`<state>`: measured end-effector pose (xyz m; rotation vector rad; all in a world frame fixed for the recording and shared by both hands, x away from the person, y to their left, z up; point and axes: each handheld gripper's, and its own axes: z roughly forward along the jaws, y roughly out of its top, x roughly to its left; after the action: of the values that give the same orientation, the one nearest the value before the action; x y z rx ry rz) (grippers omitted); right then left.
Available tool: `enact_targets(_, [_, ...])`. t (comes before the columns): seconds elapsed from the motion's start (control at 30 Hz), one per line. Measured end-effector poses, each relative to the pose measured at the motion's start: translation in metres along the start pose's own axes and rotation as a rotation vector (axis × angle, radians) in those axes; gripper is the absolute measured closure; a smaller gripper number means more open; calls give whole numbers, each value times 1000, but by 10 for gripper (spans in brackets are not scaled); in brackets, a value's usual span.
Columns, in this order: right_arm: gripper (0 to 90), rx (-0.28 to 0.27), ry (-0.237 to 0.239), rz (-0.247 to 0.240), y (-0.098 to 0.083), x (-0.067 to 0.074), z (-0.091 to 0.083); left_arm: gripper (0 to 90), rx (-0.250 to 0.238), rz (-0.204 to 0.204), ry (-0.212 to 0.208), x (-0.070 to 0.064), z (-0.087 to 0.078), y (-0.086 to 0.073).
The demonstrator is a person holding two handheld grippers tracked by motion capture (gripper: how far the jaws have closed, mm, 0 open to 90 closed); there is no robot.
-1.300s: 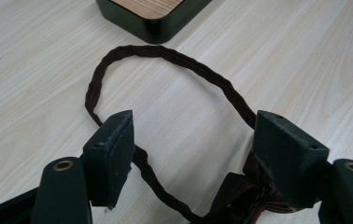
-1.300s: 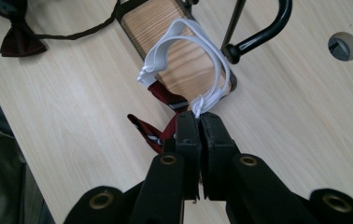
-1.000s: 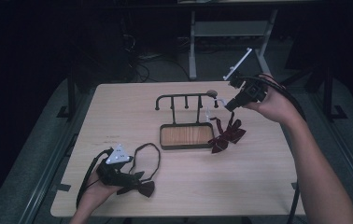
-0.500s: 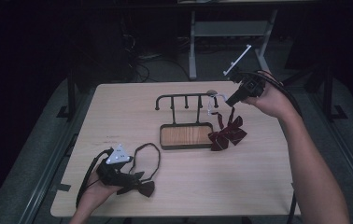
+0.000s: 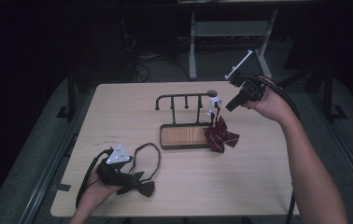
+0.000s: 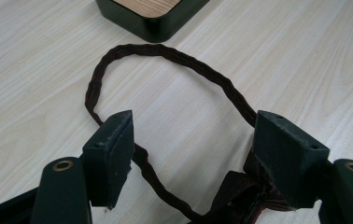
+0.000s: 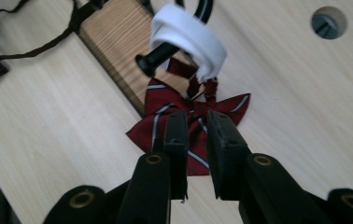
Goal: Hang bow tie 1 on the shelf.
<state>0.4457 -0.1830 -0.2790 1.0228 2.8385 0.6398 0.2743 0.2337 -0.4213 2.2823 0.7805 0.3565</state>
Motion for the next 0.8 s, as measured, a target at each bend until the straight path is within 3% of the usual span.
enact_targets(0.5, [671,-2,59,-8,-23,3,18,298,2,-1,3,2,1,-1])
enact_targets(0.8, [567,-4,110,10,-37,4,26,298,17,-3,-2,6,3,-4])
